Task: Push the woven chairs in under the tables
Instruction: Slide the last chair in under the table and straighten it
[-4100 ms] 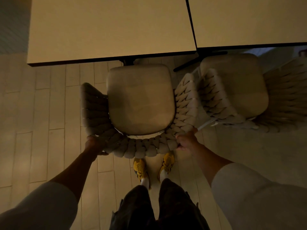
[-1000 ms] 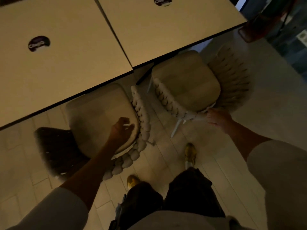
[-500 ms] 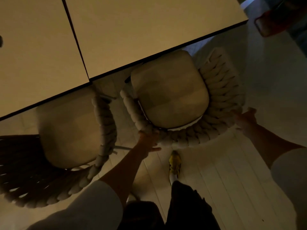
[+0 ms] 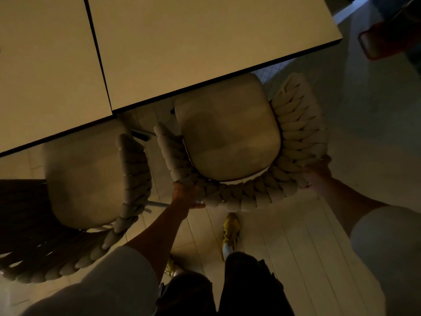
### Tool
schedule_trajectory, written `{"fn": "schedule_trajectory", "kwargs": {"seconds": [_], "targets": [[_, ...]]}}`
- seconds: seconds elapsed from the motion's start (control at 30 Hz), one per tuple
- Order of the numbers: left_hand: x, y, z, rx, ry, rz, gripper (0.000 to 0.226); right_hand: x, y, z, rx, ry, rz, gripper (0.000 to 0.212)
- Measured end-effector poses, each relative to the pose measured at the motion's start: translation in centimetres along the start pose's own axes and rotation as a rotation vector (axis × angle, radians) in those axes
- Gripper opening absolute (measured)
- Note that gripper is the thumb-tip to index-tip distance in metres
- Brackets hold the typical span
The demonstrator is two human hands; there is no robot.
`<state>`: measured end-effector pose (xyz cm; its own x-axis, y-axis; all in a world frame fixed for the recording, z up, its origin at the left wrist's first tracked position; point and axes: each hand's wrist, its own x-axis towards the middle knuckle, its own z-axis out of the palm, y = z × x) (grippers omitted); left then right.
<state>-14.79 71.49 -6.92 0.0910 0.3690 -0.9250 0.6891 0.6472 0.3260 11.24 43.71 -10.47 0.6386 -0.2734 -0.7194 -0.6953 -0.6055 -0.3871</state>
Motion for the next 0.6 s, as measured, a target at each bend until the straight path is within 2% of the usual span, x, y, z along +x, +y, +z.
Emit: {"fn": "schedule_trajectory", "kwargs": {"seconds": [0.07,0.17,0.3,0.37,0.47,0.53,0.6], "targets": [[0.3,0.3,0.1,0.009,-0.004,0.0,0.035,0.1,-0.4,0.1,-0.052,0.015,-0.013,0.081],[0.1,0.7,0.1,-0.036,-0.009,-0.045,0.036,0.1,-0.6,0.2,-0.115,0.054,-0.041,0.075],[0.5,0.4,-0.1,0.016,-0.039,0.023,0.054,0.6,0.4,-0.1,-0.178,-0.036,-0.097,0.069],[0.5,0.1,-0.3,0.035,-0.058,0.023,0.052,0.2,0.1,-0.1,-0.223,-0.002,-0.082,0.067],[0.2,0.0,-0.6,-0.028,-0.077,0.0,0.034,-0.6,-0.1,0.1,-0.129,0.019,-0.041,0.073],[0.5,-0.4,-0.9,-0.022,-0.067,0.032,0.036,0.0,0.3,0.0,-0.096,0.041,0.01,0.077],[0.7,-0.8,-1.2,0.08,-0.048,0.098,0.047,0.2,0.6,-0.1,-0.104,0.031,0.022,0.078]]}}
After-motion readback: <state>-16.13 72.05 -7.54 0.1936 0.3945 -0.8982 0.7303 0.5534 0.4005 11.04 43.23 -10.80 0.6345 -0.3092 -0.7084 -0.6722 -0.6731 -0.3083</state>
